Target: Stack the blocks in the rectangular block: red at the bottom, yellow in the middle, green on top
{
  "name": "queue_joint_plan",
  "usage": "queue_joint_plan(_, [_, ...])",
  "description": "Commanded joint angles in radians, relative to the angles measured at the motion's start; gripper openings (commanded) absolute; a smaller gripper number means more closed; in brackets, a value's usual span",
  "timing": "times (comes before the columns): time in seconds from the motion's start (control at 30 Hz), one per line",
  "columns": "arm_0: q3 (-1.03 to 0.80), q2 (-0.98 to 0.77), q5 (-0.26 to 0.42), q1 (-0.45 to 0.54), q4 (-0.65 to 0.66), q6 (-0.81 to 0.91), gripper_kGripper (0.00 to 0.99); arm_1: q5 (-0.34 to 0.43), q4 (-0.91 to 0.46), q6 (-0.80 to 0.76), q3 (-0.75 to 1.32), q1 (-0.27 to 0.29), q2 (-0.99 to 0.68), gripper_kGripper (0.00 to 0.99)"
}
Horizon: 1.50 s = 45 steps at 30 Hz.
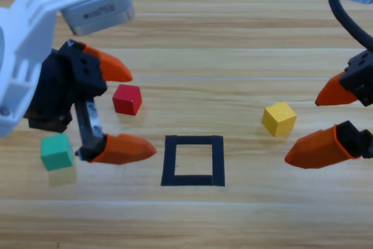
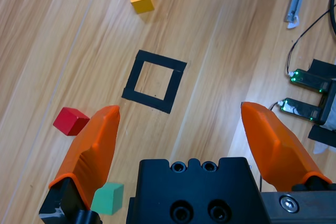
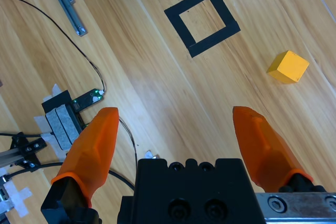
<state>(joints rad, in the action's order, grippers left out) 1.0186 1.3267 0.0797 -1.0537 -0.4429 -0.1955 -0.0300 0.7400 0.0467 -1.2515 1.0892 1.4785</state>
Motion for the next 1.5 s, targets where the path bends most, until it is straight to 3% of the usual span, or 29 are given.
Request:
queue_joint_plan(0.03, [-0.029,-0.027,0.023,-0.023,0.000,0.016,0.990,0.018,0.010,0.002,0.020,0.021,0.006,0.957])
queue_joint_plan(0.27, [-0.028,-0.029,0.023,-0.023,-0.003,0.024,0.990,0.042,0.010,0.035,0.017,0.021,-0.003,0.957])
queue_joint_plan(0.43, [-0.018,-0.031,0.045,-0.020,-0.010,0.085,0.990,0.211,0.005,0.185,0.014,-0.019,0.043,0.959])
queue_joint_plan(0.5, [0.018,-0.009,0.127,-0.009,-0.028,0.171,0.990,0.295,0.005,0.297,0.020,-0.043,0.078,0.960])
queue_joint_plan(0.67, [0.186,0.111,0.141,0.158,-0.125,0.401,0.990,0.469,0.005,0.552,0.012,-0.071,0.218,0.976])
queue_joint_plan(0.77, [0.368,0.227,0.135,0.225,-0.266,0.536,0.990,0.470,0.007,0.576,0.011,-0.098,0.259,0.976])
queue_joint_plan(0.97, [0.529,0.350,0.111,0.354,-0.427,0.716,0.990,0.387,0.005,0.549,-0.026,-0.258,0.361,0.990])
queue_joint_plan(1.2, [0.569,0.416,0.052,0.488,-0.519,0.768,0.990,0.332,0.007,0.484,-0.120,-0.308,0.551,0.990])
queue_joint_plan(1.5, [0.759,0.618,0.032,0.508,-0.692,0.651,0.990,0.211,-0.013,0.371,-0.212,-0.344,0.691,0.990])
